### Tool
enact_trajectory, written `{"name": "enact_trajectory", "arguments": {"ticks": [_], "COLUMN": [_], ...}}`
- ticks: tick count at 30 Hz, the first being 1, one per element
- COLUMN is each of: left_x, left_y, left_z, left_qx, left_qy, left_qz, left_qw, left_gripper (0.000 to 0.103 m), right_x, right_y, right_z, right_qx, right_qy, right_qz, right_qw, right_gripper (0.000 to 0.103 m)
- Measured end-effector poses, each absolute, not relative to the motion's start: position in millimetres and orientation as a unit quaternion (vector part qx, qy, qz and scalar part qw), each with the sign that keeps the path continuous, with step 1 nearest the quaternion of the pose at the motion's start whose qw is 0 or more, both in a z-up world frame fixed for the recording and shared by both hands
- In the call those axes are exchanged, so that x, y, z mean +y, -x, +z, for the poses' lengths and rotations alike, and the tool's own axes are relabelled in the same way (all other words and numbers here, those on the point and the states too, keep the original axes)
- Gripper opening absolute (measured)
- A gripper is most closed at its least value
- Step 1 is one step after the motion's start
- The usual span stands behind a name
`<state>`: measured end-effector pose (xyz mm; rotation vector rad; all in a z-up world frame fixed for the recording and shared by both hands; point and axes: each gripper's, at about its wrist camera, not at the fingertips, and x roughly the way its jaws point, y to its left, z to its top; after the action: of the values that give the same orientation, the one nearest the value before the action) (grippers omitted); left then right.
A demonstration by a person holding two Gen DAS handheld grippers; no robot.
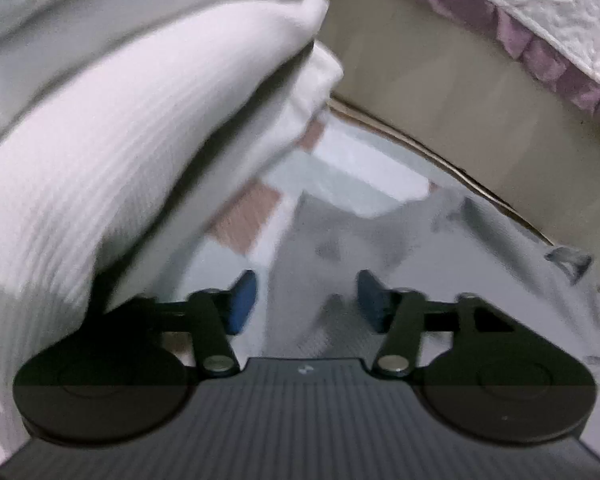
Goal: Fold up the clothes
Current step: 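Fold the held shirt edge over the body with the right gripper while the left gripper pinches the shirt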
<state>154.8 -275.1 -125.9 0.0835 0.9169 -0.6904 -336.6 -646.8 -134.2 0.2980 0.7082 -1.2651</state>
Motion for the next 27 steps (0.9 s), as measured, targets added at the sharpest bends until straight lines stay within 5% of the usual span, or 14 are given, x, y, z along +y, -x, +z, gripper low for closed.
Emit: {"name": "enact_trajectory", "arguments": {"ticks": [4,13,14,16,27], "left_x": [-287,-305,-304,-302,-305], "left_y": [-154,-163,-162,-160,-142], "left_z": [-143,-149,-144,-133,-95], "left_qx": [0.442,0.398,0.387,0.366,0.235], "left_qy": [-0.081,-0.055,-0.061,-0.073,-0.184], "left_qz": [-0.315,-0.339,-0.334,-0.323,-0.252], "left_qw": [0.836,0.851,0.857,0.87,0.921], "left_gripper": [0.064,0.088,0.085,0.002,0.006], "right_x": [-651,-645,-645,-647,-648], "right_y": [335,338,334,330,328], "right_z": [-136,-146,-147,-145,-143], "right_qx": [0.337,0.367,0.374,0.379,0.388], "right_qy": [-0.141,-0.104,-0.092,-0.093,-0.096], "right_qz": [-0.574,-0.543,-0.541,-0.541,-0.54], "right_qw": [0.733,0.748,0.748,0.745,0.741], "right_gripper": [0.003,0.004,0.004,0.004,0.005]}}
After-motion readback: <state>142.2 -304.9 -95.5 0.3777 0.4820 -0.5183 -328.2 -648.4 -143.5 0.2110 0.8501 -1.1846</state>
